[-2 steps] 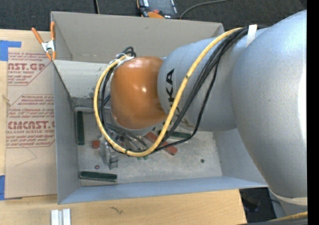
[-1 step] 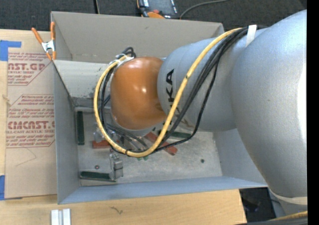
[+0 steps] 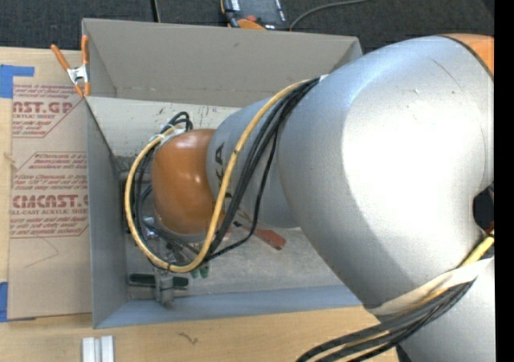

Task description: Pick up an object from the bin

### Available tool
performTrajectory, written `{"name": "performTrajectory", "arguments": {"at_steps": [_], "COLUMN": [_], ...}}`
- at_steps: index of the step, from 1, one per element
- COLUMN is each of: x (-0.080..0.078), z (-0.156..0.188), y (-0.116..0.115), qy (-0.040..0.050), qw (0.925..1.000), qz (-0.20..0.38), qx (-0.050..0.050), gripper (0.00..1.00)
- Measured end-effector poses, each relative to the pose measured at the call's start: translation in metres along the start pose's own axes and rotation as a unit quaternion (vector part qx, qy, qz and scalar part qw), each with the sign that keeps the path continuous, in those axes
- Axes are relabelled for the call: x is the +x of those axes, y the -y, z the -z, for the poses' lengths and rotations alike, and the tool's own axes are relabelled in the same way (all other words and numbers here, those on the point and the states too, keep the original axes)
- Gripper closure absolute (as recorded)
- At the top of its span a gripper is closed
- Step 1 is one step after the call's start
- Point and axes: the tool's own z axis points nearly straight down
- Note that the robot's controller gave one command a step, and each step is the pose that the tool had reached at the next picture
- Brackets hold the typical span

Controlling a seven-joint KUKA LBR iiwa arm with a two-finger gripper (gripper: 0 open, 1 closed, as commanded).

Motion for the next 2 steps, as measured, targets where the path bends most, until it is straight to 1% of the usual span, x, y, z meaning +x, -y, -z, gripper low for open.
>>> {"name": "performTrajectory", "arguments": {"at_steps": [1,2], "x": [-0.001,0.005], "z": [0.004,0.142], "y": [0.0,0.036], "qy": [0.0006,0.0049], "qw": [1.0,0.9997], "qz": [0.0,-0.025], "qx": [0.0,0.0], "gripper": [1.0,1.0]}}
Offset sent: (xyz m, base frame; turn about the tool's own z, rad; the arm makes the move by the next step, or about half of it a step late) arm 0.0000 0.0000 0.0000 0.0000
